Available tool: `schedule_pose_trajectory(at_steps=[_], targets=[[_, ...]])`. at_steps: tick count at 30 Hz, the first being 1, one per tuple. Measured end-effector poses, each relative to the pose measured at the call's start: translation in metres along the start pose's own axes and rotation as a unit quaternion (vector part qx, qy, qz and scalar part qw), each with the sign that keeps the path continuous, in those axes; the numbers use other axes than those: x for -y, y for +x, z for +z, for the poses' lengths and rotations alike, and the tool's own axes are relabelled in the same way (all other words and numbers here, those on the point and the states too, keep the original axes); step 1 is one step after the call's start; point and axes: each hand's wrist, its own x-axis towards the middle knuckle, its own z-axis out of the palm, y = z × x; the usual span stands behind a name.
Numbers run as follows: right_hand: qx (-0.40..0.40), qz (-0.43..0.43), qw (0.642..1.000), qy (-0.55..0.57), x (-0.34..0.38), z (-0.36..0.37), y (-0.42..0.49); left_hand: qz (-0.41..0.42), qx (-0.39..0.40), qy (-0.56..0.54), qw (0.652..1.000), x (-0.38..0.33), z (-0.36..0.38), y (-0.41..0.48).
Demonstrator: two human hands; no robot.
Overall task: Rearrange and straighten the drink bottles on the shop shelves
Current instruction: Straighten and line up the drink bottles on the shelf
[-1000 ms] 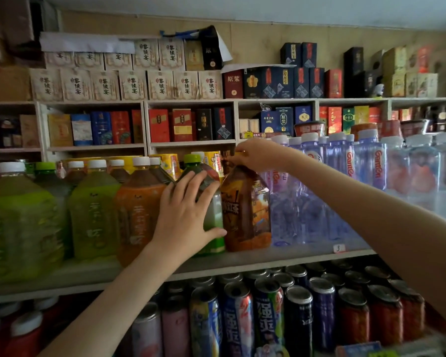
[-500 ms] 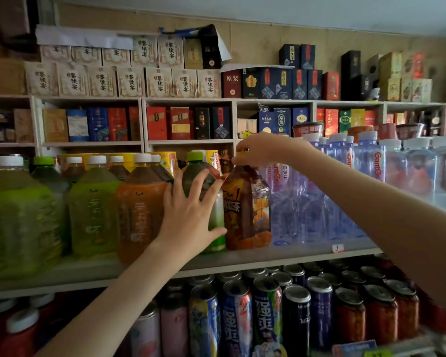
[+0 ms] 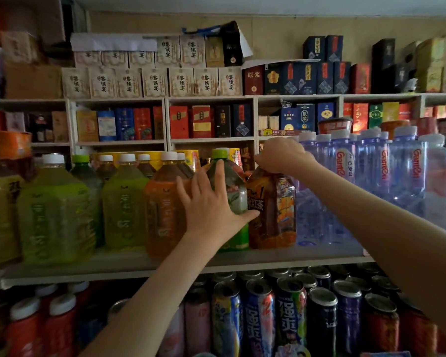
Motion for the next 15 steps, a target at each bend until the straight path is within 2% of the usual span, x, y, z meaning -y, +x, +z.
schedule_pose_trajectory(at_steps=[6,15], targets=[[0.026,-0.064,0.997,0.027,-0.009,-0.006,0.002,-0.028,-0.001,-0.005,1.000,-0.011,0.000,0.004],[0.156,-0.121,0.980,0.009,-0.016,-0.030,0.001,-0.026,0.022,-0.027,0.999,-0.006,0.000,0.008]])
